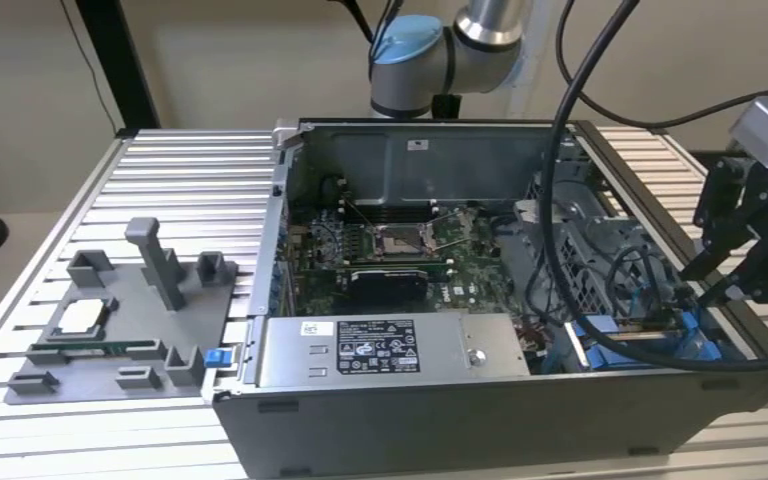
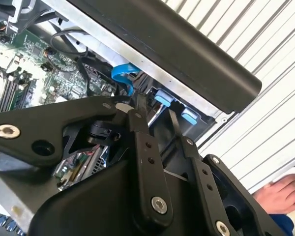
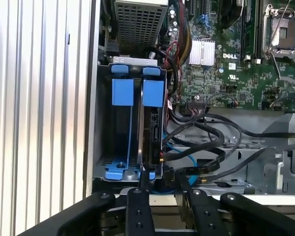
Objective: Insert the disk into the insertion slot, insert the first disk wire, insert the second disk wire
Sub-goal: 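Insert the first disk wire, then insert the second disk wire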
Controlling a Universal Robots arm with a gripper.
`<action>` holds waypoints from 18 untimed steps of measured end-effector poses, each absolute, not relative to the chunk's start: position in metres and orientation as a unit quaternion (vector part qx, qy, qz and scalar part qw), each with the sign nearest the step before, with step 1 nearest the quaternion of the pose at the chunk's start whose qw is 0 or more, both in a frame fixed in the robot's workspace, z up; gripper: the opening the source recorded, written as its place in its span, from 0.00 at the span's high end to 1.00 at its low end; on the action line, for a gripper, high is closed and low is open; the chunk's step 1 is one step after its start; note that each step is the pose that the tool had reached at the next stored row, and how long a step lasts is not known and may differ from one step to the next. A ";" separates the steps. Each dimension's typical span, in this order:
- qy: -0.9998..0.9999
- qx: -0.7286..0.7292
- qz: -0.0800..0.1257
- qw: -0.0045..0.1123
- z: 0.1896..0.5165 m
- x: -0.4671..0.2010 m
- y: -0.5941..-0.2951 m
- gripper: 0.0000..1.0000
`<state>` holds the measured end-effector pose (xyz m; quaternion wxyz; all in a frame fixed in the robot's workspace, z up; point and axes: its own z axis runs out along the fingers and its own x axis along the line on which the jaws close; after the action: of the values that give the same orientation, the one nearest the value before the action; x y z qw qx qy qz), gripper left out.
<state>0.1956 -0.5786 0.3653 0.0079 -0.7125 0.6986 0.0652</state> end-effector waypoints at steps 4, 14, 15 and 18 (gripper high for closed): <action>0.698 -0.712 0.073 0.000 0.364 0.198 -0.578 0.00; 0.697 -0.712 0.089 -0.015 0.359 0.202 -0.577 0.00; 0.696 -0.712 0.091 -0.016 0.359 0.203 -0.577 0.00; 0.696 -0.712 0.094 -0.017 0.357 0.204 -0.577 0.00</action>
<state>0.2045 -0.5771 0.3573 -0.0172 -0.7117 0.6959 0.0944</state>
